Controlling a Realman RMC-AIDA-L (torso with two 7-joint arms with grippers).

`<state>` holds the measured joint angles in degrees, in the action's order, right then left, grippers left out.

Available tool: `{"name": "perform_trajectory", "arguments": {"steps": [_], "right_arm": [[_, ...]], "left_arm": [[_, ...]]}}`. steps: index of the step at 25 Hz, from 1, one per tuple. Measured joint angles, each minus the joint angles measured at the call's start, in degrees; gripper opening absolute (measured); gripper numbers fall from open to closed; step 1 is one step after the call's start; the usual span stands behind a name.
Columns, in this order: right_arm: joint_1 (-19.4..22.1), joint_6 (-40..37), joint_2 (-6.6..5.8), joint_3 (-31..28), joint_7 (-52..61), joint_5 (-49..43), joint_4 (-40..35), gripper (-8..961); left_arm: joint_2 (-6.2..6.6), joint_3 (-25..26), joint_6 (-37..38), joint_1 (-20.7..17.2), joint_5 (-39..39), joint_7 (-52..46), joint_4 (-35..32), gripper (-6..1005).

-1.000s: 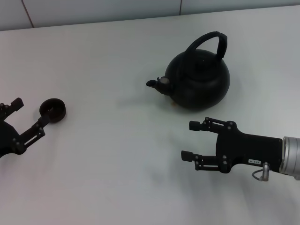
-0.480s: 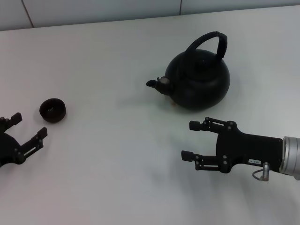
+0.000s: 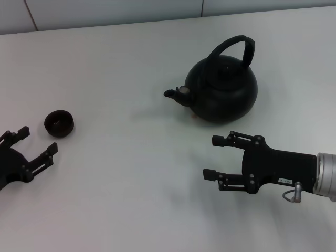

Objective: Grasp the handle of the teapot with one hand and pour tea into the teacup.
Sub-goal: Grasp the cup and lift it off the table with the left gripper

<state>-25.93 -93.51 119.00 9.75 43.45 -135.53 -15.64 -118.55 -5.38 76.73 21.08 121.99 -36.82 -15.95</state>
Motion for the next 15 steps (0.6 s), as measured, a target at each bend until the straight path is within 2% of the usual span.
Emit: {"name": "perform_trajectory", "arguments": {"steps": [15], "right_arm": [[0.00,-0.02,0.00,0.00,0.28,0.25,0.07,808]], "left_arm": [[-0.03,0.09,-5.43,4.26,-0.18,1.55,3.29,799]]}}
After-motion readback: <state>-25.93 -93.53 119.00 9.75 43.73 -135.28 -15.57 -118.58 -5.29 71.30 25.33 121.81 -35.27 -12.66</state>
